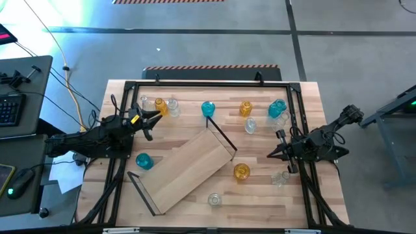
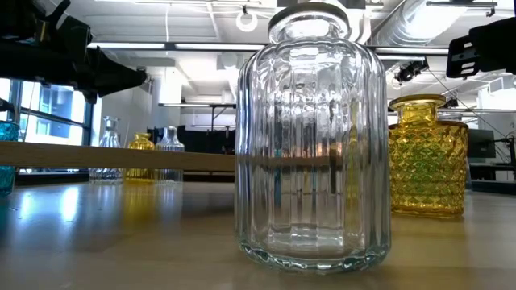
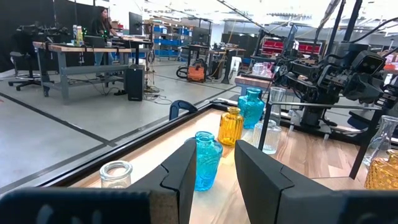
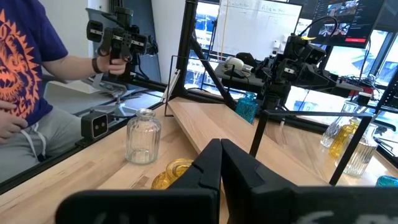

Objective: Sort vases onto shelf

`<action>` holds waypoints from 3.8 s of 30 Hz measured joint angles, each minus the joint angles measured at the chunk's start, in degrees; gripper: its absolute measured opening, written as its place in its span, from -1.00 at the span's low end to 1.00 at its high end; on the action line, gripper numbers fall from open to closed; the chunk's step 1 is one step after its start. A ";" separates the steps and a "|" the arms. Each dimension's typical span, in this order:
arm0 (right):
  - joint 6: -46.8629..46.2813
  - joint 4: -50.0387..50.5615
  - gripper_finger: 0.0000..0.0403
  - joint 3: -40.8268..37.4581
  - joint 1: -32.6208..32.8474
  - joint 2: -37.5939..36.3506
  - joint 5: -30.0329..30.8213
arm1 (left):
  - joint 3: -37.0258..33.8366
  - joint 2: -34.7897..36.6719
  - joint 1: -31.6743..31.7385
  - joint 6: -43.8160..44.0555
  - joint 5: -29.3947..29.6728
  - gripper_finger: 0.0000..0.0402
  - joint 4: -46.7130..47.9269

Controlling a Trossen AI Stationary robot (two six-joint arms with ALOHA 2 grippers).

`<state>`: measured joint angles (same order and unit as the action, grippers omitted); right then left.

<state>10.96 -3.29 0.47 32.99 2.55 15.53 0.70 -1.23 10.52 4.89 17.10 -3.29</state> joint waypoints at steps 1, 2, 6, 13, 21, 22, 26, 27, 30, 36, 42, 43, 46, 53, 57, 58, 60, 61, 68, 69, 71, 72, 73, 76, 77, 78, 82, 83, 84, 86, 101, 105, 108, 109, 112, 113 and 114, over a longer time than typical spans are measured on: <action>0.00 0.00 -1.00 -0.01 -0.01 0.00 0.00 | 0.01 0.02 0.00 0.02 0.01 -0.49 -0.08; 0.00 0.00 -1.00 -0.01 -0.01 0.01 0.00 | 0.00 0.01 0.01 0.05 0.01 -0.49 -0.04; 0.00 0.00 -1.00 0.00 -0.02 0.00 0.00 | -0.01 0.01 0.00 0.82 0.01 -0.49 -0.28; -0.01 0.00 -1.00 -0.02 0.00 0.00 0.00 | 1.91 0.00 0.00 0.94 -1.63 -0.49 -6.68; 0.00 0.02 -1.00 -0.02 -0.02 0.02 0.00 | 15.03 -1.52 0.00 -5.42 -0.13 -0.49 0.10; 0.00 0.01 -1.00 -0.01 0.00 0.01 0.00 | 17.61 -2.48 0.00 -6.20 0.88 -0.49 2.69; -0.01 0.00 -1.00 0.00 -0.01 0.01 0.00 | 29.51 -8.84 0.00 -8.24 5.98 -0.49 14.09; 0.00 0.01 -1.00 -0.01 -0.01 0.00 0.00 | 32.17 -10.70 0.00 -8.55 7.42 -0.49 16.37; 0.00 0.00 -1.00 0.00 0.00 0.00 0.00 | 39.37 -16.44 0.00 -9.99 11.07 -0.49 20.64; -0.01 0.00 -1.00 0.00 -0.01 0.01 0.00 | 51.46 -27.23 0.02 -13.03 13.29 -0.49 28.15; 0.00 0.00 -1.00 -0.02 0.00 0.02 0.00 | 58.61 -35.86 0.02 -12.18 13.28 -0.49 36.18; -0.01 0.01 -1.00 -0.01 -0.02 0.00 0.00 | 59.04 -36.94 0.02 -12.20 13.19 -0.49 36.43; 0.00 0.00 -1.00 -0.02 -0.01 0.02 0.00 | 59.84 -39.95 0.02 -12.24 12.10 -0.49 36.43; -0.01 0.00 -1.00 0.00 -0.01 0.00 0.00 | 60.59 -47.15 0.02 -12.95 12.01 -0.49 36.56; 0.00 0.00 -1.00 0.00 -0.02 0.02 0.00 | 60.59 -50.39 0.02 -10.29 9.94 -0.49 37.96; -0.02 -0.02 -1.00 0.00 -0.02 0.01 0.06 | 60.59 -51.19 0.02 -9.79 9.11 -0.49 38.39; -0.43 -0.31 -1.00 0.00 0.00 0.02 0.66 | 60.59 -52.75 0.00 -9.60 8.69 -0.49 38.34; -0.37 -0.35 -1.00 -0.01 -0.02 0.00 0.76 | 60.59 -53.51 0.02 -9.62 8.82 -0.49 38.22; 0.00 -0.72 -1.00 -0.02 -0.02 0.02 0.80 | 60.64 -57.30 4.67 -13.49 8.88 -0.49 38.21; 0.00 -1.33 -1.00 0.00 -0.01 0.02 0.94 | 60.64 -57.61 6.20 -14.47 8.90 -0.49 38.55; 0.00 -3.65 -1.00 -0.02 -0.02 0.02 1.01 | 60.75 -57.55 9.70 -16.03 8.89 -0.49 38.99; 0.00 -5.17 -1.00 -0.01 -0.01 0.02 1.01 | 61.16 -57.51 11.73 -16.21 8.94 -0.49 39.69; -0.23 -6.65 -1.00 -0.01 -0.01 0.01 1.01 | 61.56 -57.51 13.86 -16.17 8.93 -0.49 40.09; -1.85 -11.32 -1.00 0.00 -0.02 0.00 0.77 | 62.52 -57.51 20.33 -14.09 4.96 -0.49 40.95; -2.35 -13.11 -1.00 -0.02 -0.02 0.01 0.48 | 62.58 -57.50 22.39 -13.30 2.12 -0.49 40.64; -3.49 -15.23 -1.00 0.00 0.00 0.02 0.33 | 62.58 -57.49 24.30 -12.59 -0.91 -0.49 40.55; -12.33 -25.21 -1.00 -0.02 -0.01 0.00 0.07 | 62.58 -59.01 29.25 -10.23 -10.91 -0.49 40.76; -14.82 -27.49 -1.00 -0.02 -0.01 0.00 0.07 | 62.58 -59.69 29.92 -9.90 -11.96 -0.49 40.81; -16.80 -29.50 -1.00 -0.02 -0.02 0.00 0.11 | 62.58 -60.40 30.40 -9.73 -12.57 -0.49 40.85; -18.19 -32.59 -1.00 0.00 -0.02 0.00 0.44 | 62.58 -62.08 31.12 -9.93 -13.12 -0.49 40.75; -16.08 -33.81 -1.00 2.36 -0.01 0.00 0.94 | 62.52 -73.11 30.00 -14.14 -14.63 -0.49 47.97; -13.87 -33.79 -1.00 2.43 -0.02 0.00 0.92 | 62.52 -73.11 29.34 -17.40 -13.48 -0.49 48.31; -13.51 -33.77 -1.00 2.45 -0.01 0.00 0.92 | 62.52 -73.11 29.14 -19.06 -13.38 -0.49 48.29; -13.51 -33.79 -1.00 2.47 0.00 0.00 0.92 | 62.52 -73.11 29.14 -19.46 -13.39 -0.49 48.31; -13.51 -33.77 -1.00 2.47 0.00 0.00 0.92 | 62.52 -73.11 28.79 -19.72 -13.90 -0.49 48.69; -13.51 -33.77 -1.00 2.47 -0.02 0.00 0.90 | 62.52 -73.11 28.74 -20.30 -13.92 -0.49 48.53; -13.51 -33.75 -1.00 2.47 0.00 0.00 0.90 | 62.52 -73.11 28.72 -20.63 -13.89 -0.49 48.33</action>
<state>-2.55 -37.04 2.94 32.99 2.55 16.43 63.22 -74.35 39.24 -15.74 3.20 45.03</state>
